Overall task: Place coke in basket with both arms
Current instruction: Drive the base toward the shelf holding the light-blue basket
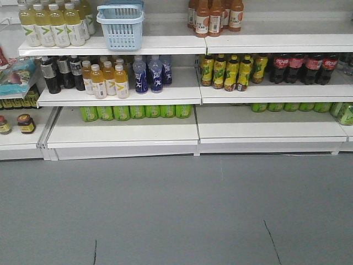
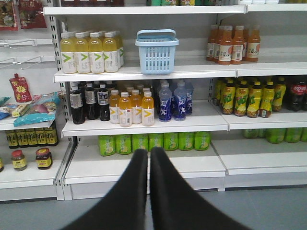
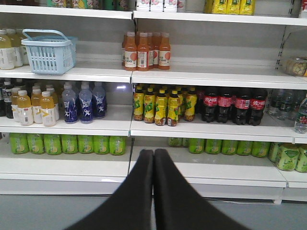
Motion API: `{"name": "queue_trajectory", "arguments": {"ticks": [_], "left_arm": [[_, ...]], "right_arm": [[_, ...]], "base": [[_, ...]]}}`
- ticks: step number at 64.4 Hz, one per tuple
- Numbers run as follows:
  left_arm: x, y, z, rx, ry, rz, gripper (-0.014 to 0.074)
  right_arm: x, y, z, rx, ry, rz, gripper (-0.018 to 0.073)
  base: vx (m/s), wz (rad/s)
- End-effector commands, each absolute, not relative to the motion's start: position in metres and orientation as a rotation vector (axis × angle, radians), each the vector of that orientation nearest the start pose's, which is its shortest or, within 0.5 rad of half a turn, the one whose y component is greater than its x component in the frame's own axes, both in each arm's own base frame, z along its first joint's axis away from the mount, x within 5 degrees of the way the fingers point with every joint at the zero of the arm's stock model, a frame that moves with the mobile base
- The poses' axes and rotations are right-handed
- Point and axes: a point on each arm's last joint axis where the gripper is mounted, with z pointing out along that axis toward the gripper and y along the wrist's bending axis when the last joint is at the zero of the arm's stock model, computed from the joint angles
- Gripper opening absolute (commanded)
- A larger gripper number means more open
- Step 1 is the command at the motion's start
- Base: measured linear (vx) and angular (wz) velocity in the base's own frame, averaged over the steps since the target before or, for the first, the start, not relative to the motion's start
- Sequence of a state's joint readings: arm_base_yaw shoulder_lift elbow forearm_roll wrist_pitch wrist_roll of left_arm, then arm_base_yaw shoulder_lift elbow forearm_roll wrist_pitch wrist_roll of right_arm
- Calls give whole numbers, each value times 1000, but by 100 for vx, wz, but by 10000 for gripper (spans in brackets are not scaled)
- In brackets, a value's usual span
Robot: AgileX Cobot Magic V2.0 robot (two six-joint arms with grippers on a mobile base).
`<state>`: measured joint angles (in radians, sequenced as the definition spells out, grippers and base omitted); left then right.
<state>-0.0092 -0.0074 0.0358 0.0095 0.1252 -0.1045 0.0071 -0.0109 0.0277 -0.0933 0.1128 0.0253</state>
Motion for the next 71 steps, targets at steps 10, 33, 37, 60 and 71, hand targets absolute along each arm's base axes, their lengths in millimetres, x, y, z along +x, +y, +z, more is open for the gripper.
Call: {"name": "queue_trajectory", "arguments": {"ticks": [10, 33, 37, 60, 71], "left_arm": [[54, 0, 210, -73, 1505, -91, -6], [54, 0, 210, -73, 1505, -91, -6], [54, 0, 210, -73, 1505, -91, -6], [54, 0, 210, -73, 1505, -91, -6], [54, 0, 210, -73, 1505, -91, -6]], "right_arm": [[56, 0, 199, -59, 1534, -64, -10], [56, 0, 199, -59, 1536, -64, -10], [56, 0, 199, -59, 1536, -64, -10], [56, 0, 199, -59, 1536, -64, -10], [56, 0, 199, -59, 1535, -64, -10]], "base": [[0, 0], [0, 0], [0, 0], [0, 0], [3, 2]]}}
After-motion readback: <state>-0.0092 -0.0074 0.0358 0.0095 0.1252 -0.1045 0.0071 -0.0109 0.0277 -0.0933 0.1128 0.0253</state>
